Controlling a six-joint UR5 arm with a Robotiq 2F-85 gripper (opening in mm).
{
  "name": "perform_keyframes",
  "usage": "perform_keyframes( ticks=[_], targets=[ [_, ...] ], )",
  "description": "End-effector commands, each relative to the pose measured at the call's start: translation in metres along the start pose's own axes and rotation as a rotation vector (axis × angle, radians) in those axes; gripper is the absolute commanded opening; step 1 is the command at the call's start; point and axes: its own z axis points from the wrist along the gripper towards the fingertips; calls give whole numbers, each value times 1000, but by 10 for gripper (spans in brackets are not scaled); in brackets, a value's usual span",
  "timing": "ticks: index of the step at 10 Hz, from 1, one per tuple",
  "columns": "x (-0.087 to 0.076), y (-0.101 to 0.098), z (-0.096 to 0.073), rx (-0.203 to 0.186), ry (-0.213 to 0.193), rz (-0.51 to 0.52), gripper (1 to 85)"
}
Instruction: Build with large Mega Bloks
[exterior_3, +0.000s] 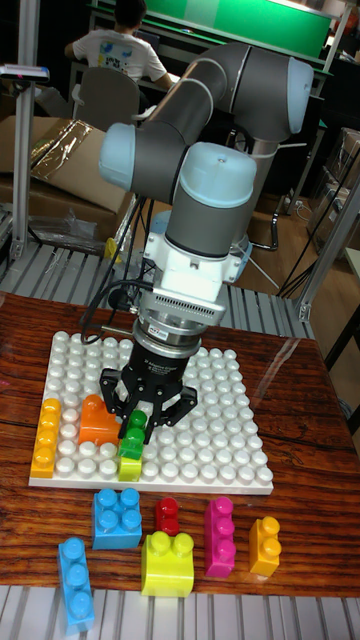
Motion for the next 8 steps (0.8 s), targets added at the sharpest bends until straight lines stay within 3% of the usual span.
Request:
perform_keyframes(
  ticks=[1,2,3,5,8],
  targets=[
    [7,7,-1,-31,23,-62,10],
    [-2,16,-2,-64,-13,-88,10],
    [-2,15,-2,-61,-15,-95,10],
    [9,10,-1,-41,32,-60,10],
    [24,6,-6,-28,60,-43,10]
  ],
)
